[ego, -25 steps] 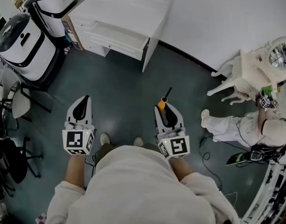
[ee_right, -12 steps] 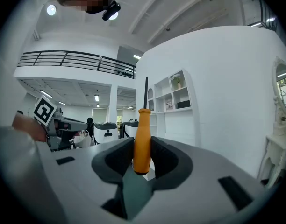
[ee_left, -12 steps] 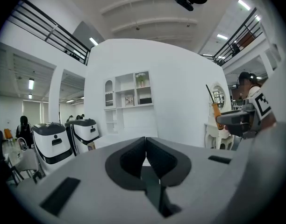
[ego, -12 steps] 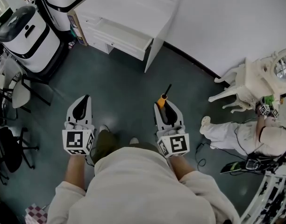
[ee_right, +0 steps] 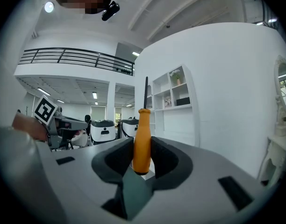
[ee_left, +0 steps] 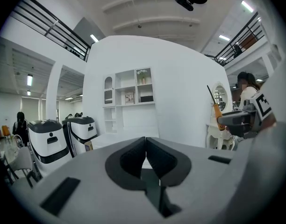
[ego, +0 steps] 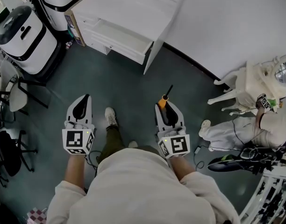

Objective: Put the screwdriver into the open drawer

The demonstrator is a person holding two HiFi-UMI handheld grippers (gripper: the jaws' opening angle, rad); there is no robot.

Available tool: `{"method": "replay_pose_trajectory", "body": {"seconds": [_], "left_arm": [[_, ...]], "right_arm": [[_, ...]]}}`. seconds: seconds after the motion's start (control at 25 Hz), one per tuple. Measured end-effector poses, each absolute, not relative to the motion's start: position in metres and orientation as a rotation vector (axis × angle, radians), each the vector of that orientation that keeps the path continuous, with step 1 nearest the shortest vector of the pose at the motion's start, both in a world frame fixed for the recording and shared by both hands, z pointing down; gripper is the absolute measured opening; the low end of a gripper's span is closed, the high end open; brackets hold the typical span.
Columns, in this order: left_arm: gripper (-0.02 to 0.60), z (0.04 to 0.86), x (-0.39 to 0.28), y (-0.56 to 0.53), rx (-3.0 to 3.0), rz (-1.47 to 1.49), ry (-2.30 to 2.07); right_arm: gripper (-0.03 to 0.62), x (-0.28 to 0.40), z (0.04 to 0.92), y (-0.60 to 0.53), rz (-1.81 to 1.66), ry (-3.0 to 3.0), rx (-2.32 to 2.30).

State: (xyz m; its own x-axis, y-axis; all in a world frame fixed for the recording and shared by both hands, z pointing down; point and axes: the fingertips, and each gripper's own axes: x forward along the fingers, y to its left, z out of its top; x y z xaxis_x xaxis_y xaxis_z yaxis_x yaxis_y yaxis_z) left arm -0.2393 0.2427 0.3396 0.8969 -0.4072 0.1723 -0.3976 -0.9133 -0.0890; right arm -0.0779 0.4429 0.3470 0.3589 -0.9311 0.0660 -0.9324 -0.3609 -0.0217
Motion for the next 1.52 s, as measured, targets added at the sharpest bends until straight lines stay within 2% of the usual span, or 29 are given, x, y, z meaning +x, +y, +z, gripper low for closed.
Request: {"method": "replay_pose_trajectory", "body": {"seconds": [1.0, 1.52], "left_arm": [[0.005, 0.345, -0.104, 0.025, -3.068, -0.3, 0.417], [0.006, 0.351, -0.077, -0.074, -3.091, -0.321, 0.311]], "right_arm": [[0.123, 0.032, 0.343, 0.253, 0.127, -1.535, 2.66], [0.123, 0.069, 0.339, 0.162, 0.109, -1.388, 2.706]]}}
